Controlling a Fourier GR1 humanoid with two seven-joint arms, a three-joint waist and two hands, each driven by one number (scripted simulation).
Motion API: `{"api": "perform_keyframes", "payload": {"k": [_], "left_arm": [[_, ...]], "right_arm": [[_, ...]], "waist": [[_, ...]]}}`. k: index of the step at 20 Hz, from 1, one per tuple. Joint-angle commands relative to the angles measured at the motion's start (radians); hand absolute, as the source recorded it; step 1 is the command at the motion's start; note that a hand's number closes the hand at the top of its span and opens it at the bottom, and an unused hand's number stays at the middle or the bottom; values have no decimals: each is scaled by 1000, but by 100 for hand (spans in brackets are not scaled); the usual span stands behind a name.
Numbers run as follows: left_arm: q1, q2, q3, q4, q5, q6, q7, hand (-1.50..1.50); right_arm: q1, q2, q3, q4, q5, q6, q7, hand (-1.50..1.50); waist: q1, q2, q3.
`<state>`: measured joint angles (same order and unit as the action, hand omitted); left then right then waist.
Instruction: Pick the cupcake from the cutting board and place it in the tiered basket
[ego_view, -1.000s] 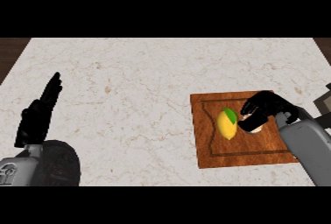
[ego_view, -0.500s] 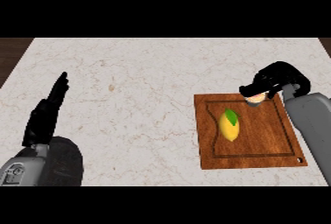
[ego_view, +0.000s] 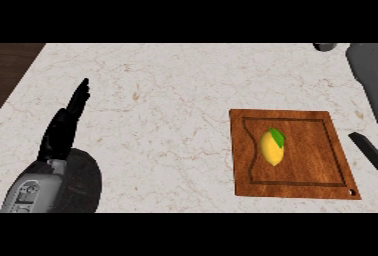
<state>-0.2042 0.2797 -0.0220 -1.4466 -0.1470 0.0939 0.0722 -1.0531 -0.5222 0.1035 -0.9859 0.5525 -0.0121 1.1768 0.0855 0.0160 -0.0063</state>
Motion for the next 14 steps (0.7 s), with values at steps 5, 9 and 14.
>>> {"api": "perform_keyframes", "payload": {"k": [5,9,14], "left_arm": [[-28,-4,3,34,-4,-1,-9,0],[-22,-9,13,11,-5,17,11,0],[-31,-5,17,43,-16,16,-4,0]], "right_arm": [[-318,-67,52,126,366,-159,219,150],[-423,-119,36,239,464,-99,195,150],[-561,-125,61,392,560,36,166,150]], "waist": [[-4,1,-1],[-21,-4,2],[-39,-4,2]]}}
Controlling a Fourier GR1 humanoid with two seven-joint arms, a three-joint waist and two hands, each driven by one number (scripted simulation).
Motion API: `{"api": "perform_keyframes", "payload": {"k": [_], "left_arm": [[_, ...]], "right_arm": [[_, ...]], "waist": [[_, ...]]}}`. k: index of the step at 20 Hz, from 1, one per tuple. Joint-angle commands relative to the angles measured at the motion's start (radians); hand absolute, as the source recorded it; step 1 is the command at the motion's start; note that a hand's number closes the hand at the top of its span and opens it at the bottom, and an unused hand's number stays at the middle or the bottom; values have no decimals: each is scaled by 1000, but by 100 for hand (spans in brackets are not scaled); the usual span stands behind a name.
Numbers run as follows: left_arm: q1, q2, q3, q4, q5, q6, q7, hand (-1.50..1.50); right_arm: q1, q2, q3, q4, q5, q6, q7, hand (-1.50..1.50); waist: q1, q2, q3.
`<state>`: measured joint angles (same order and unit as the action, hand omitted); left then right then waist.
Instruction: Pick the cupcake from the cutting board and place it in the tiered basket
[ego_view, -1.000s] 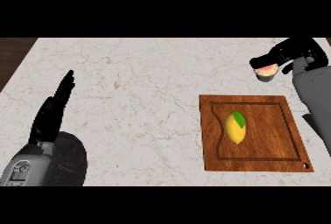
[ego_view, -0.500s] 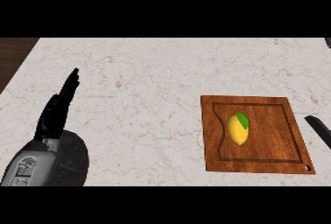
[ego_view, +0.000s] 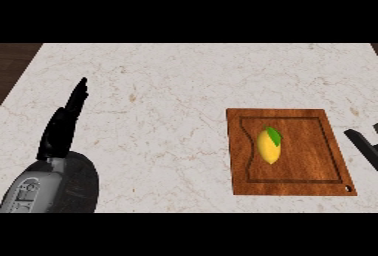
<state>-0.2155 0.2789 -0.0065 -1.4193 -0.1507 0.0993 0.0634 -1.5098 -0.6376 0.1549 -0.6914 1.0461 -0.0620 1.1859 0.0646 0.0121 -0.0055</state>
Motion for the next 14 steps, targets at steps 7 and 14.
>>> {"api": "perform_keyframes", "payload": {"k": [7,14], "left_arm": [[-17,9,31,10,8,-2,27,0],[41,-2,24,-22,7,-7,-12,0]], "right_arm": [[-175,-8,-93,201,57,-11,88,150],[-213,-126,-74,358,128,113,-102,150]], "waist": [[-34,-3,4],[-27,0,4]]}}
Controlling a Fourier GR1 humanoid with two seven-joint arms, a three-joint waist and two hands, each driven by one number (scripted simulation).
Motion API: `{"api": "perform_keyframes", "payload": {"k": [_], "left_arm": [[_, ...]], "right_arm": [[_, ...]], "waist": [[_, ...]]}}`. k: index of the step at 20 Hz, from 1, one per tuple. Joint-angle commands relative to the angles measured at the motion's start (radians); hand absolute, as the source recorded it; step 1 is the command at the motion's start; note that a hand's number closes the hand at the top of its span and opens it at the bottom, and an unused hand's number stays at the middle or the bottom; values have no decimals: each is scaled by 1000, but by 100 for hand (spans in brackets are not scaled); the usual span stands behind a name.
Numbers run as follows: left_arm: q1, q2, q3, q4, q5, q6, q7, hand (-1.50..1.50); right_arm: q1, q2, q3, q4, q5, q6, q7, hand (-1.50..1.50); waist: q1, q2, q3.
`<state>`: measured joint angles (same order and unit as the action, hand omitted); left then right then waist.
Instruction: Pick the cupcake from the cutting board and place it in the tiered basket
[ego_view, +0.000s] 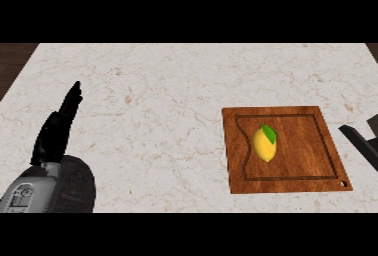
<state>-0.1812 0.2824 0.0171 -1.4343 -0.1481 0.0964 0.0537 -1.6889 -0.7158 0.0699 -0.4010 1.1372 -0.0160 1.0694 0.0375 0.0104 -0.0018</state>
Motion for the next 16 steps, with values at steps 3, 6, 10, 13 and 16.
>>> {"api": "perform_keyframes", "payload": {"k": [3,6,10,13,16], "left_arm": [[-26,11,26,14,-1,5,3,0],[8,-2,12,-15,-6,11,10,0],[30,-6,20,12,-12,13,-32,0],[21,7,34,0,11,-16,-5,0],[30,-8,17,-36,-13,3,28,0]], "right_arm": [[5,-54,51,85,83,100,20,150],[18,-125,93,130,132,188,-32,150],[10,-166,86,122,145,216,-48,150],[46,-201,64,118,133,212,-105,150],[57,-209,45,93,111,269,-154,150]], "waist": [[-19,-2,0],[-24,-7,0],[-30,-8,0],[-29,-7,1],[-29,-10,1]]}}
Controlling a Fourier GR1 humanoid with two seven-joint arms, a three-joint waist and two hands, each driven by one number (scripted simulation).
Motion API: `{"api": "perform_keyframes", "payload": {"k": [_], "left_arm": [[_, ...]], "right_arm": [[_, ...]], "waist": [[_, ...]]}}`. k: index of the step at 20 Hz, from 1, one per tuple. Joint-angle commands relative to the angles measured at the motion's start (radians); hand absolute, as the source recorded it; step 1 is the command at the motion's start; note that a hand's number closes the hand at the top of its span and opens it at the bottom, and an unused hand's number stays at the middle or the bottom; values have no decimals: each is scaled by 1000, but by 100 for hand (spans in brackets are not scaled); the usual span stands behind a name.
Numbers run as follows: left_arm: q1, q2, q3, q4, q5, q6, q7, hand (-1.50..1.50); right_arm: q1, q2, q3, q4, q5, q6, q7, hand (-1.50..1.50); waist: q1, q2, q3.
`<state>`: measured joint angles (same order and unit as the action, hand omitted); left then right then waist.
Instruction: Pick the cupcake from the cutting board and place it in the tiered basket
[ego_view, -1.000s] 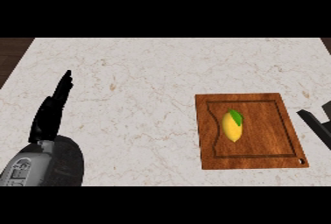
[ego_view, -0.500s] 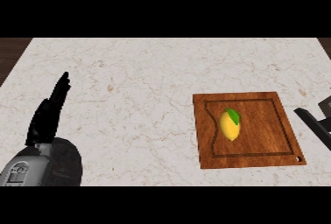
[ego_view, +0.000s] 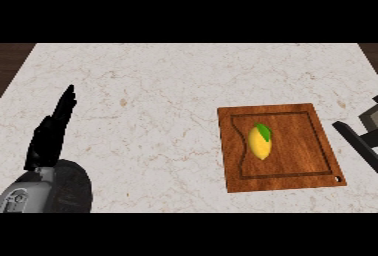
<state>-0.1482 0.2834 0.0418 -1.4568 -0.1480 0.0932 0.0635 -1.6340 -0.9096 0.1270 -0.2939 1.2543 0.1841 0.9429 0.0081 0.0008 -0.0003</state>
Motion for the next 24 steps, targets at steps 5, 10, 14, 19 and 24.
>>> {"api": "perform_keyframes", "payload": {"k": [5,10,14,19,24], "left_arm": [[0,5,12,-40,7,-16,36,0],[1,-3,24,1,0,-10,10,0],[-26,8,35,19,-5,-7,3,0],[19,19,36,-41,8,-38,47,0],[12,-24,9,-9,-33,3,10,0]], "right_arm": [[110,-16,-111,-50,-94,-16,-31,150],[202,-51,-182,-109,-165,0,-74,150],[239,-10,-308,-113,-267,-91,102,-150],[393,-12,-344,-257,-309,-165,49,-150],[405,-12,-355,-396,-297,-257,71,-150]], "waist": [[1,-1,1],[-9,-1,0],[-24,-6,0],[-21,-9,1],[-19,-5,0]]}}
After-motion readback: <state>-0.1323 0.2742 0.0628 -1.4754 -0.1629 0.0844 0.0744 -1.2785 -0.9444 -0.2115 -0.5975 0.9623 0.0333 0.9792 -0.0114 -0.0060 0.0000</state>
